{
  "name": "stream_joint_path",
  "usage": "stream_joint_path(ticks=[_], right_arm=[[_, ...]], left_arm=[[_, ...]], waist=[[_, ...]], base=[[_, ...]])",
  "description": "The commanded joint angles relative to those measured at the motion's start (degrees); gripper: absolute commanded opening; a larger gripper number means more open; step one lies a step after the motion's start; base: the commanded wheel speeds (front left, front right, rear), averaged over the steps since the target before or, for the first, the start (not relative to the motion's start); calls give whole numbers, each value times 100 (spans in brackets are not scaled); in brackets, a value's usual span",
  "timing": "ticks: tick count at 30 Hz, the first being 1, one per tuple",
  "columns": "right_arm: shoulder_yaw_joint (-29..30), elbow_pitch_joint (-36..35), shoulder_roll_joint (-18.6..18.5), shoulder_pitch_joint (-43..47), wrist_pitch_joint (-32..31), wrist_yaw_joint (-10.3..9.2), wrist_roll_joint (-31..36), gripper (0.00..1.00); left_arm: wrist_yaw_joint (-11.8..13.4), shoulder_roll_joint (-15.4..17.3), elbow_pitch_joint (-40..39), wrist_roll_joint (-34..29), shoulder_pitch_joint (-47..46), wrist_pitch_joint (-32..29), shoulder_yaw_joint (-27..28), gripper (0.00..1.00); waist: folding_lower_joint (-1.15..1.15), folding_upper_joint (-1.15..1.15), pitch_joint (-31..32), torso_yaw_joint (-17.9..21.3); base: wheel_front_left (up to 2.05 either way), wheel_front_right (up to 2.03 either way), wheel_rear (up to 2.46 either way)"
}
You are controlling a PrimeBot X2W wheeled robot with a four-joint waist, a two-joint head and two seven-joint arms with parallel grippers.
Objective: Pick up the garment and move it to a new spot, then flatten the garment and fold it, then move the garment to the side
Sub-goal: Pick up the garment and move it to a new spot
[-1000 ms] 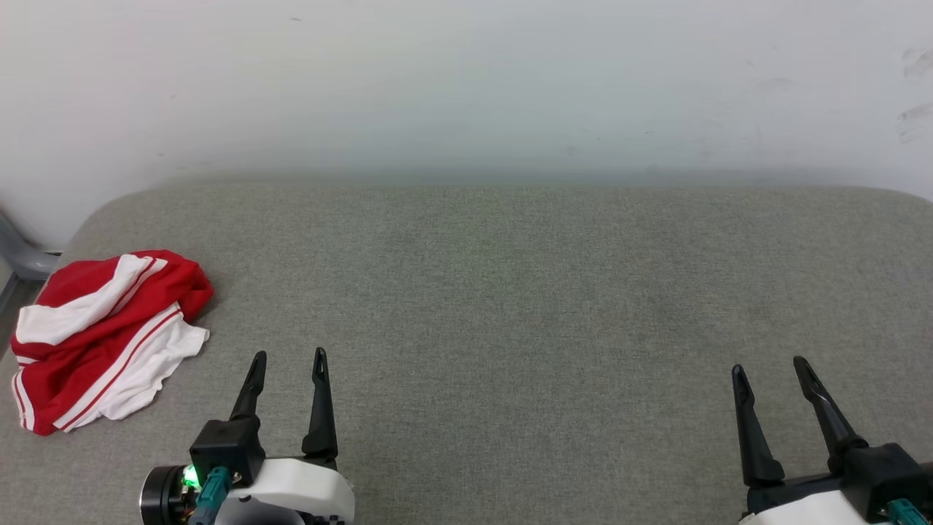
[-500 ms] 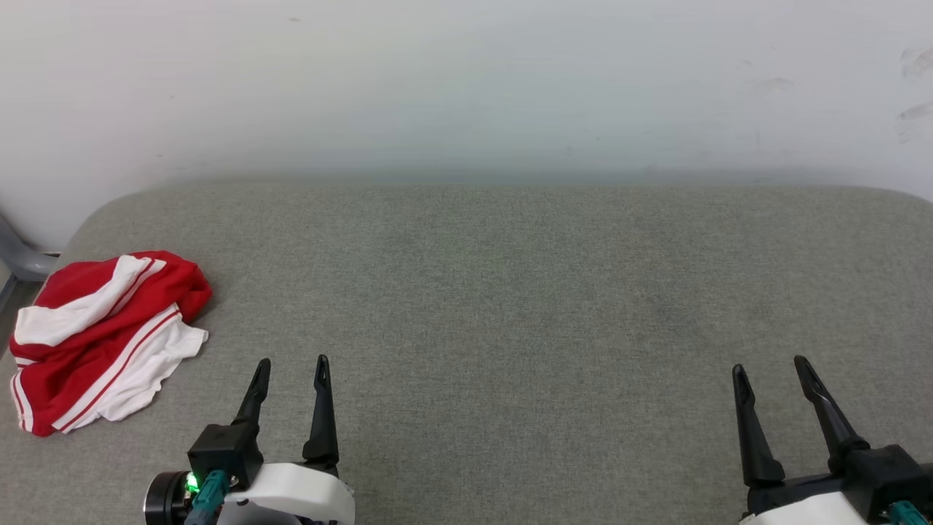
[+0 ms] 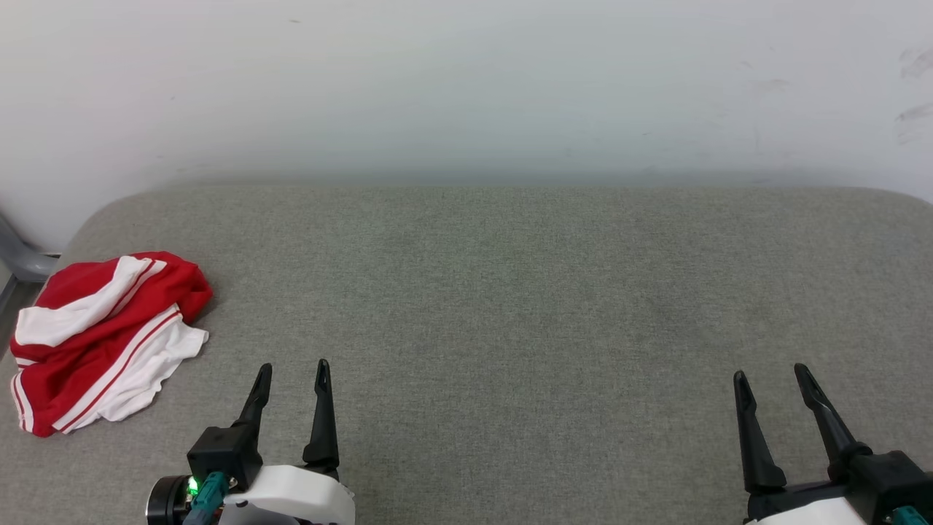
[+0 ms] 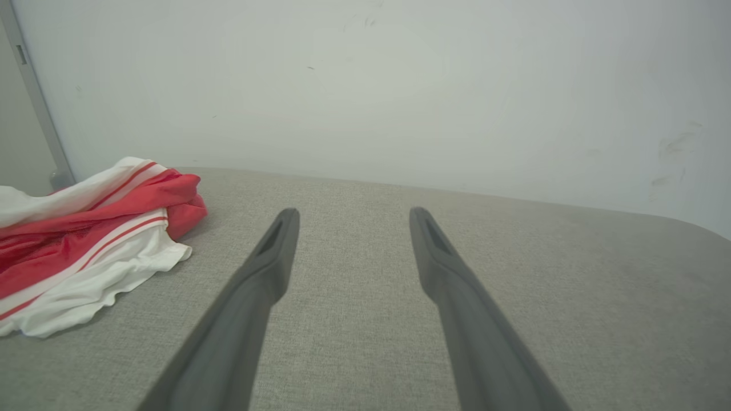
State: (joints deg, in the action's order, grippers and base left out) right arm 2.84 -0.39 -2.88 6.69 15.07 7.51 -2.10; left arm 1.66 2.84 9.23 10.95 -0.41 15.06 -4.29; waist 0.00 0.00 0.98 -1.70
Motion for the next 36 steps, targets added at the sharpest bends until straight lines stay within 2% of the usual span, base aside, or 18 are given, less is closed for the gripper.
stream_joint_path(ticks=[1,8,15,36], right_arm=[[3,2,1,48,16,-4,-47,100],[17,22,2,55,15,-4,-72,100],[-8,26,2,88,15,-3,-104,100],[-194,14,2,61,15,-4,-45,100]], left_arm=[[-6,7,6,24,37,18,5,100],[19,7,52,12,-32,17,54,100],[25,7,71,-33,-67,17,157,100],[-55,7,165,88,-90,17,485,100]], waist=[[0,0,-2,-8],[0,0,-19,-179],[0,0,-41,-540],[0,0,-99,-2179]], base=[[0,0,0],[0,0,0],[0,0,0],[0,0,0]])
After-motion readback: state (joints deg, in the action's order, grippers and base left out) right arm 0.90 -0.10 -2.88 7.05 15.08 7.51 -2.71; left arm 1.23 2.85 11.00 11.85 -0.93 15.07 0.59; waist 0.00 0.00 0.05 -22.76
